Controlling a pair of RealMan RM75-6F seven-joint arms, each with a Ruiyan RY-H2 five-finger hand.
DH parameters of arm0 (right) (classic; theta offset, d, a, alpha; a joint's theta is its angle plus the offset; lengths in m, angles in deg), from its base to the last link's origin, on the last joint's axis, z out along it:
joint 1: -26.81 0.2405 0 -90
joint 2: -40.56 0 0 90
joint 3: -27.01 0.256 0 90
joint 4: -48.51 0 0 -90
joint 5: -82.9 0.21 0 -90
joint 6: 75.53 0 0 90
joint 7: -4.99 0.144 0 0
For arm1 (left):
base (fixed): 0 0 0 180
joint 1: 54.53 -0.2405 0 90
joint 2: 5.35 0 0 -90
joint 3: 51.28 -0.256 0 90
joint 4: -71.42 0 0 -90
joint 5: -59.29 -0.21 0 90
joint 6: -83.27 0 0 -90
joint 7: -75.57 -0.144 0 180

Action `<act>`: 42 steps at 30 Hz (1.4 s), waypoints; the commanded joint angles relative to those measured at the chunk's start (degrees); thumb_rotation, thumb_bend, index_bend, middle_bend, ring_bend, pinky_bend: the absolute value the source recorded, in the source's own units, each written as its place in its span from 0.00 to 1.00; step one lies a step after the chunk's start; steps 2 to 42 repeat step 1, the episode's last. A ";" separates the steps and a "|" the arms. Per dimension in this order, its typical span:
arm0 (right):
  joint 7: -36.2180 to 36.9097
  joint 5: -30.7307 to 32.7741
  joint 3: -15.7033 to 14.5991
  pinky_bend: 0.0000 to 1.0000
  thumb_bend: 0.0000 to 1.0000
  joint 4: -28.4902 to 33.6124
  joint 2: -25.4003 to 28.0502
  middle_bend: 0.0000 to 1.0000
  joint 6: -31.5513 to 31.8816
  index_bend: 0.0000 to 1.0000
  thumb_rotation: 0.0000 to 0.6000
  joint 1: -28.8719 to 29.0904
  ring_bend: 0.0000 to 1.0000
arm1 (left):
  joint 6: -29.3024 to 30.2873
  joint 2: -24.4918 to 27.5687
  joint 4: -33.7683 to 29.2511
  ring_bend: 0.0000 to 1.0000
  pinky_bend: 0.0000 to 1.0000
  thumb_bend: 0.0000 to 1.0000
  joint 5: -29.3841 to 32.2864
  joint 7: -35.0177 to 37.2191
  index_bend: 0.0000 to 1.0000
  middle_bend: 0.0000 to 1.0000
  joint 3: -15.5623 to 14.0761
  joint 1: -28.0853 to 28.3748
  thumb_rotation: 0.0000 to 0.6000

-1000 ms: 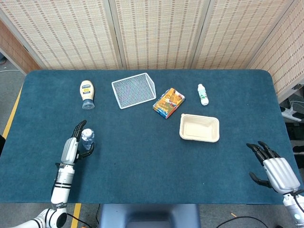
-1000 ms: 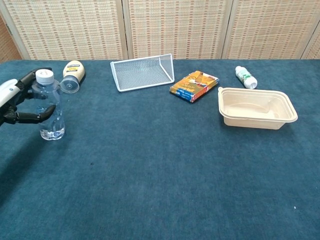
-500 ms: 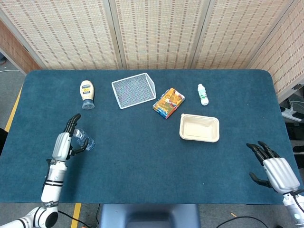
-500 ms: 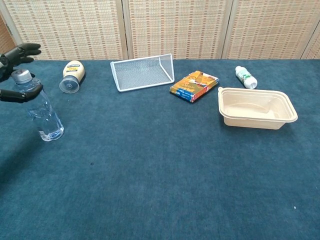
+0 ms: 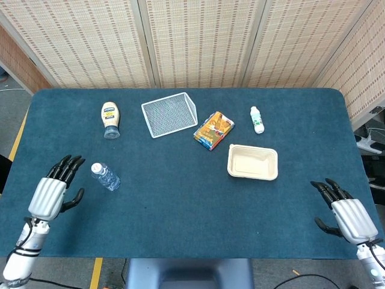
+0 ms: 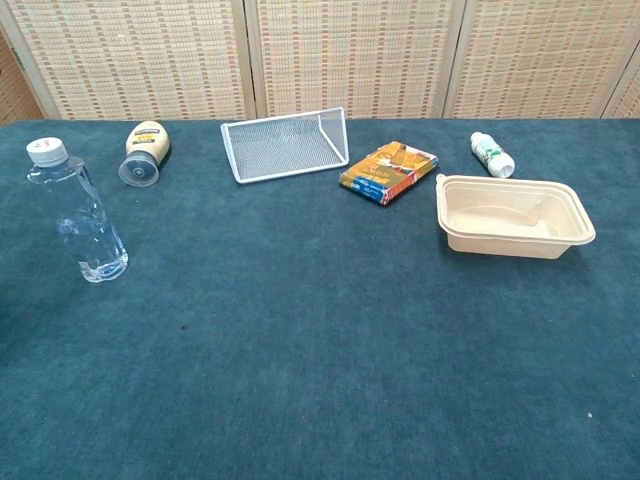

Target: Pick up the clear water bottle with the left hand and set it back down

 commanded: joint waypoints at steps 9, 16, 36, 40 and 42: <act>-0.64 -0.17 -0.29 0.24 0.21 0.11 -0.11 0.12 -0.36 0.09 1.00 0.03 0.03 | 0.58 0.54 3.61 0.04 0.17 0.41 -0.18 -6.55 0.11 0.09 -3.14 -2.98 1.00; -0.64 -0.17 -0.29 0.24 0.21 0.11 -0.11 0.12 -0.36 0.09 1.00 0.03 0.03 | 0.58 0.54 3.61 0.04 0.17 0.41 -0.18 -6.55 0.11 0.09 -3.14 -2.98 1.00; -0.64 -0.17 -0.29 0.24 0.21 0.11 -0.11 0.12 -0.36 0.09 1.00 0.03 0.03 | 0.58 0.54 3.61 0.04 0.17 0.41 -0.18 -6.55 0.11 0.09 -3.14 -2.98 1.00; -0.64 -0.17 -0.29 0.24 0.21 0.11 -0.11 0.12 -0.36 0.09 1.00 0.03 0.03 | 0.58 0.54 3.61 0.04 0.17 0.41 -0.18 -6.55 0.11 0.09 -3.14 -2.98 1.00; -0.64 -0.17 -0.29 0.24 0.21 0.11 -0.11 0.12 -0.36 0.09 1.00 0.03 0.03 | 0.58 0.54 3.61 0.04 0.17 0.41 -0.18 -6.55 0.11 0.09 -3.14 -2.98 1.00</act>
